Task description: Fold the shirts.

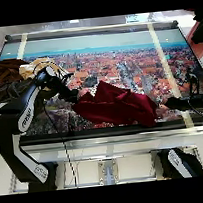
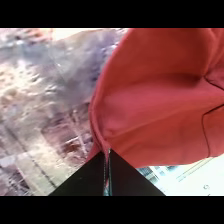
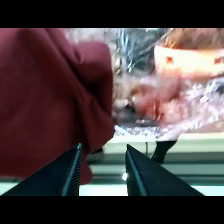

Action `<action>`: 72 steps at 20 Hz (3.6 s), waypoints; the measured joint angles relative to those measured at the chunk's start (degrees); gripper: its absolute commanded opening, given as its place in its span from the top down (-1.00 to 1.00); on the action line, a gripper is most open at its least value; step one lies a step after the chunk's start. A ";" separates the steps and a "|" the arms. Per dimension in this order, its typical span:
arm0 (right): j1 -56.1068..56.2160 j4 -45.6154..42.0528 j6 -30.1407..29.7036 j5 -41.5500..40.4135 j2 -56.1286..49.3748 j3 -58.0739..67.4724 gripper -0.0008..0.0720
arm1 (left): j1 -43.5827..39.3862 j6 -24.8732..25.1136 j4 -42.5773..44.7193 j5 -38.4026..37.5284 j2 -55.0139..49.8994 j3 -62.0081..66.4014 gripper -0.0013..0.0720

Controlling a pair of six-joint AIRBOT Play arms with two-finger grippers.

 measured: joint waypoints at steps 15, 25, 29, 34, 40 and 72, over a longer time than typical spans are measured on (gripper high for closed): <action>0.04 24.11 -10.01 -5.16 -0.13 -16.41 -0.10 | -0.20 1.40 -0.87 -2.56 0.00 0.00 0.94; 0.07 38.49 -18.08 -13.79 -0.24 -17.94 0.92 | -0.22 1.79 -2.21 -1.73 0.20 3.26 0.94; 0.07 42.49 -20.52 -13.31 -0.17 -8.96 0.91 | -0.22 1.62 -3.28 -2.03 2.45 15.32 0.94; 0.07 33.03 -16.06 -4.76 -0.11 0.74 0.11 | -0.20 1.33 -3.45 -1.68 7.52 27.43 0.94; 0.07 16.72 -9.07 3.96 -0.11 -7.74 -0.13 | -0.20 1.16 -2.58 -2.69 9.35 27.12 0.94; 6.75 42.01 -20.79 -11.13 -7.41 -8.00 0.92 | -0.17 0.46 3.30 -2.91 11.21 28.61 0.94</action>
